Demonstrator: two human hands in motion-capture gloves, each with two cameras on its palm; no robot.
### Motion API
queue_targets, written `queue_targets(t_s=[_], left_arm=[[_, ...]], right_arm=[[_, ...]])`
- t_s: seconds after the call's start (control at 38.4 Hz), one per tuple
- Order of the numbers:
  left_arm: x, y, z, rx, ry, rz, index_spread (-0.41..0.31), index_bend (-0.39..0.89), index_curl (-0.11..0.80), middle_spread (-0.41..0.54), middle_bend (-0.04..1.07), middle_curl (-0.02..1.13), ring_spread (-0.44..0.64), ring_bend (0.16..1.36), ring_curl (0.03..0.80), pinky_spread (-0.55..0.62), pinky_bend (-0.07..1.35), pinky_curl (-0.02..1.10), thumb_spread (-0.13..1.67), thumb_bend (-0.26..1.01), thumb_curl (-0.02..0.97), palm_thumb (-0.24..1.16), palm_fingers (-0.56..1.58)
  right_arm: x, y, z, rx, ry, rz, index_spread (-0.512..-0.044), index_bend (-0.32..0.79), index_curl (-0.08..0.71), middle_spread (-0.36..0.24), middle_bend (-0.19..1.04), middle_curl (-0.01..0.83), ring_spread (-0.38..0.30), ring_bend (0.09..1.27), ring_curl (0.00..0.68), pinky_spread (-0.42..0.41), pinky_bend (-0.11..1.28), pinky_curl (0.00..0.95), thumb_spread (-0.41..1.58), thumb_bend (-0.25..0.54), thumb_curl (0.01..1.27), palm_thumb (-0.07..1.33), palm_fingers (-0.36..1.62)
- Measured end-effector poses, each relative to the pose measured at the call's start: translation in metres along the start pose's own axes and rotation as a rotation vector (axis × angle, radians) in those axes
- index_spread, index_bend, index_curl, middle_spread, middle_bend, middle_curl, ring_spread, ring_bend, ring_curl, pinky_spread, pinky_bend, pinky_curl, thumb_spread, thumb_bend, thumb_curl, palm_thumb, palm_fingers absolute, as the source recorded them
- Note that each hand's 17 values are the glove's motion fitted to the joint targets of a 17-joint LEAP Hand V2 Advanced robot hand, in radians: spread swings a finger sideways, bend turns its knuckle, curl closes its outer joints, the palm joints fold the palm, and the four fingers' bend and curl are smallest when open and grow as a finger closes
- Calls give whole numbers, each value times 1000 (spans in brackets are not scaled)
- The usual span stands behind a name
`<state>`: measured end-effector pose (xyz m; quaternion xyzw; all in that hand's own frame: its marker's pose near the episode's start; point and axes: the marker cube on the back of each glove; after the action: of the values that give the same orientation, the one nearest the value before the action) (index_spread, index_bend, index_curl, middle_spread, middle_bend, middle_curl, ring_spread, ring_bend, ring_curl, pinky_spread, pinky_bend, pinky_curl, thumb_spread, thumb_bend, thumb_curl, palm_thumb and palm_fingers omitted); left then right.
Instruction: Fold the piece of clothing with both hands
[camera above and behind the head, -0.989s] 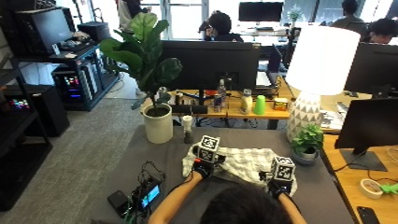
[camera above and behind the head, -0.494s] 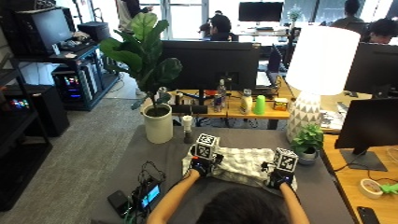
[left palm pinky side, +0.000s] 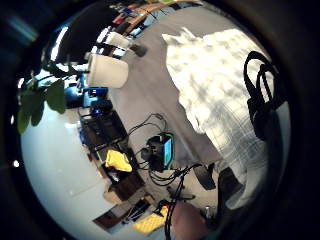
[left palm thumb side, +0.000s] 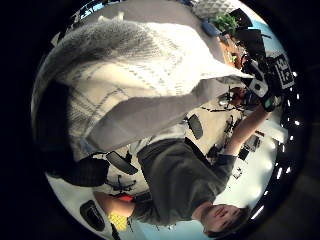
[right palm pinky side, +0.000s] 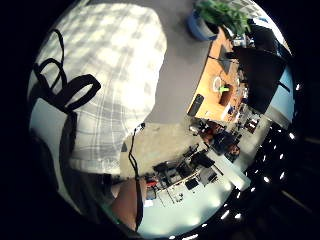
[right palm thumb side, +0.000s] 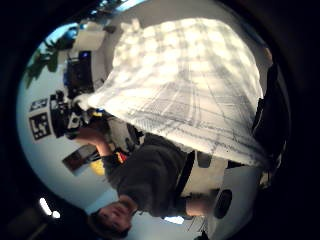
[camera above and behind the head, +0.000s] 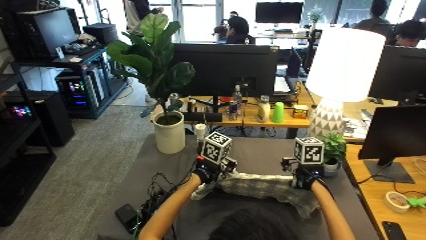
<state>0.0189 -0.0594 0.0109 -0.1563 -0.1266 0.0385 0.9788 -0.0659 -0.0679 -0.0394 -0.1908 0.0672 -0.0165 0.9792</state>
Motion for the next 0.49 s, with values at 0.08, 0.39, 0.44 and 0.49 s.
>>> queue_targets(t_s=[0.08, 0.39, 0.44, 0.49], left_arm=[[-2, 0, -19, 31, -40, -31, -258, 150, 428, -359, 594, 642, -364, 760, 513, -380, 521, 488, 1592, 237, 152, 418, 1226], [-28, -113, -10, -67, -73, -214, -256, 160, 446, -358, 592, 671, -358, 763, 516, -374, 515, 487, 1588, 251, 163, 394, 1189], [-23, -111, -3, -114, -77, -255, -256, 167, 450, -356, 586, 671, -355, 754, 514, -370, 494, 481, 1586, 250, 164, 388, 1169], [-21, -108, 11, -168, -85, -312, -255, 170, 454, -353, 581, 672, -353, 738, 509, -361, 471, 475, 1586, 251, 165, 384, 1151]], right_arm=[[0, 0, -20, 28, 7, 21, -267, 392, 579, -179, 469, 620, -238, 622, 551, -229, 518, 506, 104, -22, 714, 1128, 1263], [19, -89, -33, -190, 36, 361, -270, 385, 622, -178, 476, 627, -232, 629, 558, -226, 518, 510, 75, -21, 729, 1127, 1221], [16, -107, -25, -142, 57, 359, -272, 377, 626, -176, 473, 628, -233, 623, 558, -229, 517, 510, 84, -18, 734, 1130, 1198], [4, -117, -17, -17, 68, 305, -274, 374, 633, -175, 469, 628, -233, 617, 557, -226, 502, 507, 100, -21, 736, 1125, 1182]])
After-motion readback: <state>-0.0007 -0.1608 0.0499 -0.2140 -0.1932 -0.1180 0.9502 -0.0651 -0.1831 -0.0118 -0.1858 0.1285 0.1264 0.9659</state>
